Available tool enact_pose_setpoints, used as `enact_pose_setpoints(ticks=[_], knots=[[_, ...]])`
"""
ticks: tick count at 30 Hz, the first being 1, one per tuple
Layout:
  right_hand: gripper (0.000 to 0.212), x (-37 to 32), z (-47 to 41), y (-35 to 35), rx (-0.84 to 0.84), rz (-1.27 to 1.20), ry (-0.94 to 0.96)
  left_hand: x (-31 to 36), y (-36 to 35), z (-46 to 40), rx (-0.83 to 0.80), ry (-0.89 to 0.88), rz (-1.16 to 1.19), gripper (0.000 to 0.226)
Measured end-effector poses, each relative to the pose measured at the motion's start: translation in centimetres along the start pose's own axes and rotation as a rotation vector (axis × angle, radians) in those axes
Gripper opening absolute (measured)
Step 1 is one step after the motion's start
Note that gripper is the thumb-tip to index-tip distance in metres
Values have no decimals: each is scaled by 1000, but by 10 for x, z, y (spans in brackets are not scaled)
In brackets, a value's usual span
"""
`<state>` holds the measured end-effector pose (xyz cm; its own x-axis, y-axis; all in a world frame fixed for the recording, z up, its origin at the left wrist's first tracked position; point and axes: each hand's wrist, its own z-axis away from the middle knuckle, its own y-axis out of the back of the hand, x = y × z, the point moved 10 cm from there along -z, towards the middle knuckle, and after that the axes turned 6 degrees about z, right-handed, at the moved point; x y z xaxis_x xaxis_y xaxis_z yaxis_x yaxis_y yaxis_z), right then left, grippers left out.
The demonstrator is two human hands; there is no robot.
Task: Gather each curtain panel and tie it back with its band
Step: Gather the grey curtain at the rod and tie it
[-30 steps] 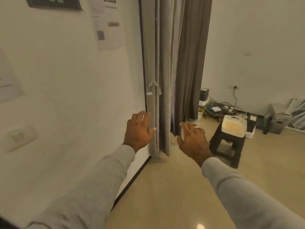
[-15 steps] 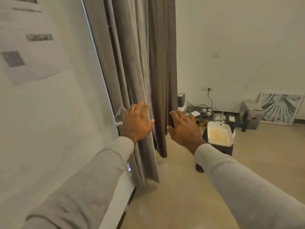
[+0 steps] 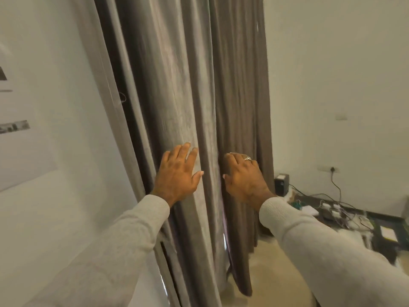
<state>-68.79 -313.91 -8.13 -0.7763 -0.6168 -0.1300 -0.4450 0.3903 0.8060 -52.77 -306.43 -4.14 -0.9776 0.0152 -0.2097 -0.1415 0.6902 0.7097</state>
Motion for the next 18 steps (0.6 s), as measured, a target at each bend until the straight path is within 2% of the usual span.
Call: enact_pose_setpoints(ticks=[10, 18], knots=[[66, -23, -236, 44, 277, -42, 219, -74, 84, -182, 287, -43, -472, 68], [55, -38, -382, 123, 549, -262, 280, -117, 178, -277, 454, 88, -791, 74]])
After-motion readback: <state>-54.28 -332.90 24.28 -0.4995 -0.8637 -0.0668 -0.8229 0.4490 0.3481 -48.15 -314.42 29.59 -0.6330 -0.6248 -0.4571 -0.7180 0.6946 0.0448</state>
